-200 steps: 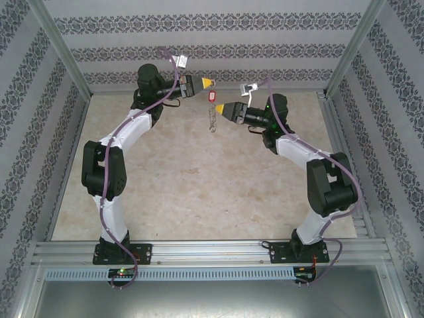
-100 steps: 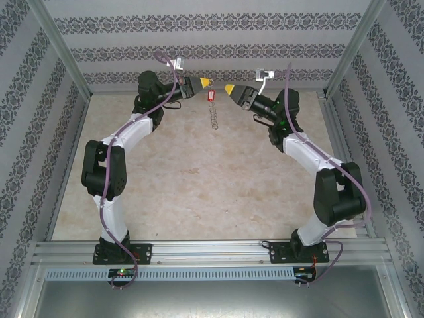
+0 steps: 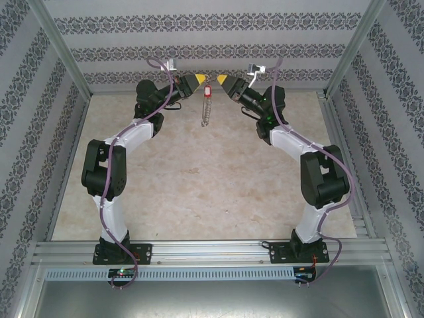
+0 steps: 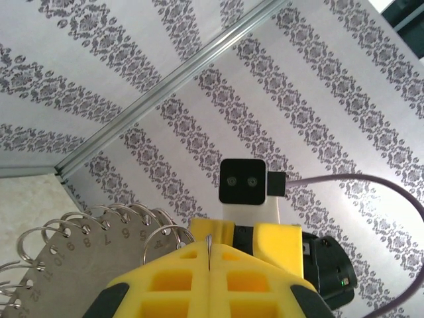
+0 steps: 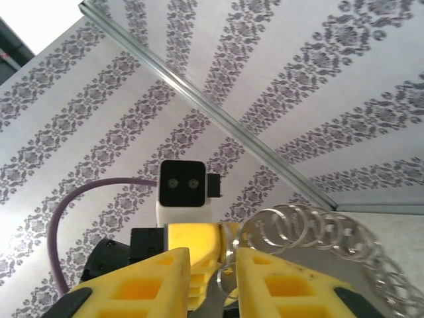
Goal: Put the keys on the keyring
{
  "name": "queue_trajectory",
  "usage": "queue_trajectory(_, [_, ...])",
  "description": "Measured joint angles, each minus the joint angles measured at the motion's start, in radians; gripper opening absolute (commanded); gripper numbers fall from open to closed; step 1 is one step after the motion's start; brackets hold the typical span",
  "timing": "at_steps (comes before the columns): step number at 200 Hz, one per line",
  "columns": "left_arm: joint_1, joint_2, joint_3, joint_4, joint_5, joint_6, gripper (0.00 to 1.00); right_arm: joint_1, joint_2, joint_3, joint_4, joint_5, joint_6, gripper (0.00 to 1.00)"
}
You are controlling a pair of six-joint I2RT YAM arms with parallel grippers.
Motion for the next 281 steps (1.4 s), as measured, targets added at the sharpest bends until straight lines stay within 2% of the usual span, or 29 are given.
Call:
queue_trajectory(36, [0.0,0.0,-0.002,0.038,-0.038,-0.033,0.0,0.034,0.026,0.019,0.029,0.004,0.018,0.29])
queue_trajectory(84, [0.0,0.0,-0.002,0.075,-0.061,-0.071,0.0,0.046,0.043,0.03,0.032,0.008,0.019,0.29])
queue_trajectory(113, [-0.001,0.0,-0.006,0.083,-0.07,-0.078,0.0,0.046,0.054,0.054,0.039,0.012,0.032,0.37])
queue_trajectory(164, [-0.006,0.0,-0.013,0.089,-0.074,-0.079,0.0,0.046,0.068,0.087,0.051,0.015,0.044,0.38])
queue_trajectory(214, [-0.015,0.0,-0.013,0.089,-0.077,-0.079,0.0,0.046,0.094,0.111,0.054,0.016,0.048,0.33])
queue_trajectory(281, [-0.021,0.0,-0.013,0.089,-0.077,-0.079,0.0,0.046,0.108,0.121,0.053,0.015,0.066,0.18])
